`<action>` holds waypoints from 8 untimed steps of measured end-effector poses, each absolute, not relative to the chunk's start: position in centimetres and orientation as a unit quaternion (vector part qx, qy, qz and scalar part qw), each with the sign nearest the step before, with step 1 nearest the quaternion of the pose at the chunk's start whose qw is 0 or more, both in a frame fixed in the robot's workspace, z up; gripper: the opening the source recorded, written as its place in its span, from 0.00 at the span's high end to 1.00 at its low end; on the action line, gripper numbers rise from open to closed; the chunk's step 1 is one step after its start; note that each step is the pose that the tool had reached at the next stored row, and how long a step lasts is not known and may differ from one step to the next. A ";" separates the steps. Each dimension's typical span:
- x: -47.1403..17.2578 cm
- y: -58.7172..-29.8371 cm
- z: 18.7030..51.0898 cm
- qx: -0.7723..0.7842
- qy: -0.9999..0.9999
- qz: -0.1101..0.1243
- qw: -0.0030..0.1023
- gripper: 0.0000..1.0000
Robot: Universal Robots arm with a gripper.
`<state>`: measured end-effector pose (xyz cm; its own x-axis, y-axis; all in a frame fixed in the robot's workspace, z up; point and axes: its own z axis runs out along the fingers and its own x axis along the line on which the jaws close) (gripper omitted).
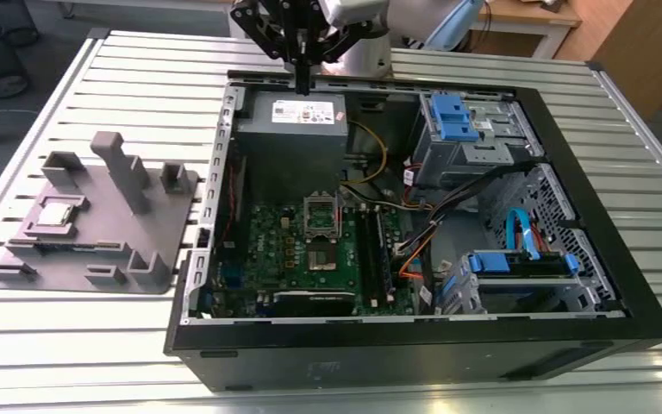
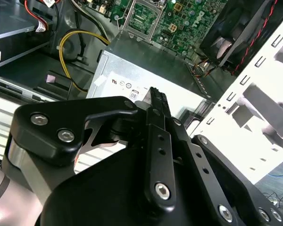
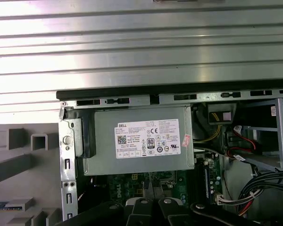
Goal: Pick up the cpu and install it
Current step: 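Reach for the cpu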
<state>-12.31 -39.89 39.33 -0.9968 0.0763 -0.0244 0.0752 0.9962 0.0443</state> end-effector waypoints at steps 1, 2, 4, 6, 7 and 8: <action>-12.3 -39.9 39.3 0.038 0.999 0.022 0.013 0.89; -12.4 -39.9 39.3 0.038 0.999 0.022 0.013 0.89; -12.5 -39.9 39.3 0.038 0.999 0.022 0.013 0.89; -12.6 -39.9 39.3 0.038 0.999 0.022 0.013 0.89; -12.7 -39.9 39.3 0.038 0.999 0.022 0.013 0.89; -12.7 -39.9 39.3 0.038 0.999 0.022 0.013 0.89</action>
<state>-12.74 -39.89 39.33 -0.9968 0.0762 -0.0244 0.0751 0.9962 0.0443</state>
